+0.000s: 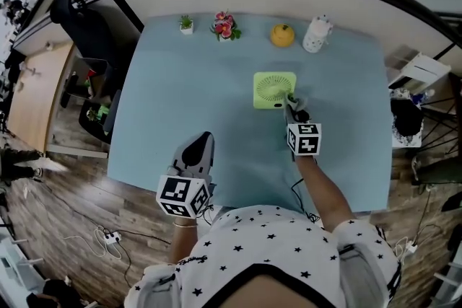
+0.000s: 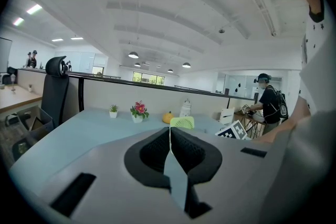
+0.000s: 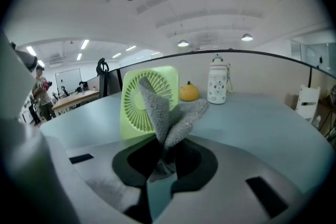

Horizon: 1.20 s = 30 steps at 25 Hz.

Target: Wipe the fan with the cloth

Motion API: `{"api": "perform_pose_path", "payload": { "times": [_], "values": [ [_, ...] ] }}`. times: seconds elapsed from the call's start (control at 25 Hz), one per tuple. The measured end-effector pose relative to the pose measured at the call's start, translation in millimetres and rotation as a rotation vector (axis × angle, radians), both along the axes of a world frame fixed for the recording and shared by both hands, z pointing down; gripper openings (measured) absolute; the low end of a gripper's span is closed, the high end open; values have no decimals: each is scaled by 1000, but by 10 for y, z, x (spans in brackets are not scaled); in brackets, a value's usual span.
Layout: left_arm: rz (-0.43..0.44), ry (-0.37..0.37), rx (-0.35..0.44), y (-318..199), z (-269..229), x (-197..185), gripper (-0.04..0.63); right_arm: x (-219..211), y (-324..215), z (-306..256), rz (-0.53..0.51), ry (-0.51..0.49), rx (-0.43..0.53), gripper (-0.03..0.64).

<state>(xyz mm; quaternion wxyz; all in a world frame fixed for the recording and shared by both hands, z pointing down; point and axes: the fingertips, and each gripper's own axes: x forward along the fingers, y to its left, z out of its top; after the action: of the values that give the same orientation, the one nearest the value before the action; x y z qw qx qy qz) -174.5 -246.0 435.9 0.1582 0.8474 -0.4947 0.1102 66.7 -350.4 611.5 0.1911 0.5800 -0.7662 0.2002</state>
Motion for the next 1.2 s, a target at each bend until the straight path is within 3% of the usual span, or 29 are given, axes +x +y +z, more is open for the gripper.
{"api": "perform_pose_path", "payload": {
  "times": [0.52, 0.72, 0.88, 1.2],
  "values": [
    [46, -15, 29, -266, -49, 202, 31, -258, 237, -1246, -70, -341, 249, 49],
    [70, -19, 42, -330, -74, 325, 31, -207, 373, -1542, -89, -380, 308, 49],
    [87, -20, 39, -314, -75, 427, 31, -162, 444, -1595, -108, -343, 325, 46],
    [81, -33, 35, -271, -84, 442, 31, -153, 508, -1705, -124, -370, 346, 45]
  ]
}}
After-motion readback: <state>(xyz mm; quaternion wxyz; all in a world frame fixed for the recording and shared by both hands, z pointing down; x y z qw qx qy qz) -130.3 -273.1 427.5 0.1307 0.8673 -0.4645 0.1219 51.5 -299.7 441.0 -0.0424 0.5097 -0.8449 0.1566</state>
